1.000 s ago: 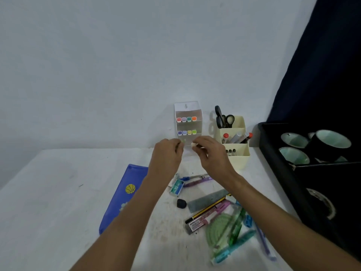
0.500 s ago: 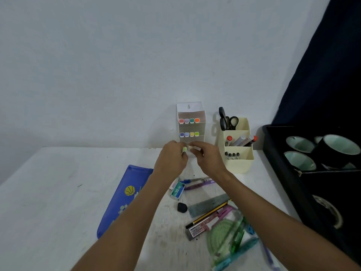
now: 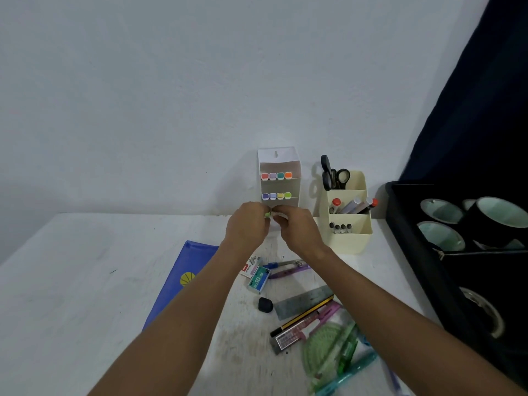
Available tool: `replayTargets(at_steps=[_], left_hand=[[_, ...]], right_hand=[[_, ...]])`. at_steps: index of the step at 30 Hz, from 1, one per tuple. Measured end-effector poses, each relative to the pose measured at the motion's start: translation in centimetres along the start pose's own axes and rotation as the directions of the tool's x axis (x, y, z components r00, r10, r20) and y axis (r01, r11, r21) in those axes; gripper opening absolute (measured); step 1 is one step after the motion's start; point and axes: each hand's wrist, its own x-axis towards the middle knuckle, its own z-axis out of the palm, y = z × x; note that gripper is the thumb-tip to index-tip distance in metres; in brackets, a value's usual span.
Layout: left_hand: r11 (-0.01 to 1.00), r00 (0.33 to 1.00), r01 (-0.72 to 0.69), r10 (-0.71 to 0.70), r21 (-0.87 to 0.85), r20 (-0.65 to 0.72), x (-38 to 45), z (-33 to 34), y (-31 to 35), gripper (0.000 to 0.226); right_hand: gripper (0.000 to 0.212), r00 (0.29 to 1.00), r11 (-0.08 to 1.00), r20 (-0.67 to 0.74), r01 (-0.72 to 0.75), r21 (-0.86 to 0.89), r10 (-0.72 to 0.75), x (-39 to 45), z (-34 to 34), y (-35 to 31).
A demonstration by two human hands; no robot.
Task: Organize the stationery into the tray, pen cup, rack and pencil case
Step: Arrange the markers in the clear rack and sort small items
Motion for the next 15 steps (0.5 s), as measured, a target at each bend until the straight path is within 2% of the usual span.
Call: replayTargets(at_steps=[5, 9, 12, 15], left_hand=[[1.000, 1.000, 0.005, -0.005, -0.005, 0.004, 0.3, 0.5, -0.2, 0.030], [0.999, 0.999, -0.053, 0.053, -0.007, -0.011, -0.2, -0.1, 0.1, 0.025], [0.992, 0.994, -0.107, 0.105, -0.062, -0.036, -2.1, -0.7, 0.3, 0.044], [0.990, 0.999, -0.054, 0.054, -0.132, -0.002, -4.9, -1.0, 0.8, 0.048]], right_hand=[[0.024, 1.000, 0.998, 0.009, -0.028, -0.049, 0.029, 0.2, 0.2, 0.0], [0.031, 0.997, 0.996, 0.069, 0.026, -0.084, -0.020, -0.2, -0.8, -0.6], [0.042, 0.996, 0.999, 0.081, 0.038, -0.026, -0.036, -1.7, -2.4, -1.2], [0.037, 0.988, 1.000, 0.152, 0.012, -0.026, -0.008, -3.8, -4.6, -1.0]])
